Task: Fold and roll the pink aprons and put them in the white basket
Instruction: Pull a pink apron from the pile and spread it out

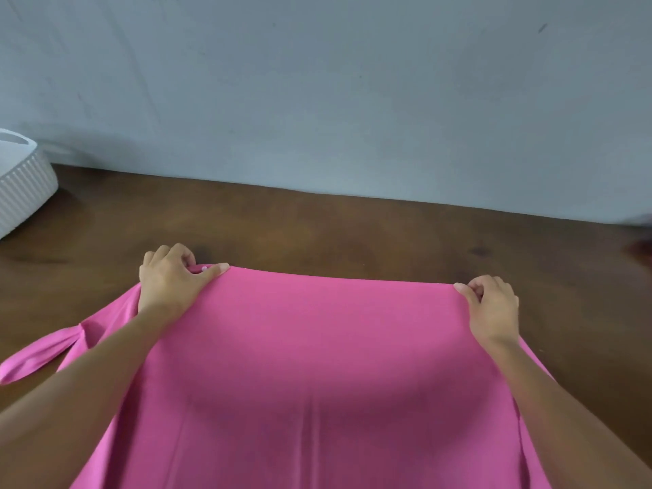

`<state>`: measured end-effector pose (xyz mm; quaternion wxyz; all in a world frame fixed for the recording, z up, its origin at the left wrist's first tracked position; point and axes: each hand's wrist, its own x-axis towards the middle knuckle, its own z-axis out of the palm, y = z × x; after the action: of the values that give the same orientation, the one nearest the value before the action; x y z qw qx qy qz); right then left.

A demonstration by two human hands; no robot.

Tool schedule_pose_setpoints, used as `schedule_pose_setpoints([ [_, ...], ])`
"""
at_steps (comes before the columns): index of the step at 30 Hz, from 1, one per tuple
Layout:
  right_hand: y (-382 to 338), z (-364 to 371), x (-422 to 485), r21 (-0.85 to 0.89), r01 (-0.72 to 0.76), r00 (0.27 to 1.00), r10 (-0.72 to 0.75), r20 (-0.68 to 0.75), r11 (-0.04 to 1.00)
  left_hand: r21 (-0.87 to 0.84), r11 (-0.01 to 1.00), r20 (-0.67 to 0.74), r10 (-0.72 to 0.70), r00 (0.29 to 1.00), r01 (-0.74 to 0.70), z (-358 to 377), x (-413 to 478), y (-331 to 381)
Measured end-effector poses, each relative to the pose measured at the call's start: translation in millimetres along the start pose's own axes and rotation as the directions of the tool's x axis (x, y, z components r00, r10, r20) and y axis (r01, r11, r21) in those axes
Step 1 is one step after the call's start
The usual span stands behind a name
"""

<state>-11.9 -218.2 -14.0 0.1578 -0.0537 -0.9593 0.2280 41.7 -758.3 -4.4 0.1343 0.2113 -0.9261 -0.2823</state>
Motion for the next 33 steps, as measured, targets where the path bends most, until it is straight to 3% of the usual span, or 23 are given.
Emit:
schedule_pose_setpoints([
  [9, -2.2, 25.8, 77.0, 0.01, 0.009, 1.0, -0.009, 0.003, 1.0, 0.015, 0.999, -0.024, 0.05, 0.998, -0.049, 34.8, 77.3, 25.7],
  [21, -12.6, 72.2, 187.0, 0.023, 0.073, 0.997, -0.073, -0.013, 0.997, 0.02, 1.0, -0.111, -0.012, 0.994, 0.015, 69.1, 168.2, 48.9],
  [33, -17.5, 85.8, 219.1, 0.058, 0.074, 0.994, -0.069, -0.083, 0.996, 0.08, 0.997, -0.153, 0.034, 0.988, -0.022, 83.8, 202.4, 63.3],
])
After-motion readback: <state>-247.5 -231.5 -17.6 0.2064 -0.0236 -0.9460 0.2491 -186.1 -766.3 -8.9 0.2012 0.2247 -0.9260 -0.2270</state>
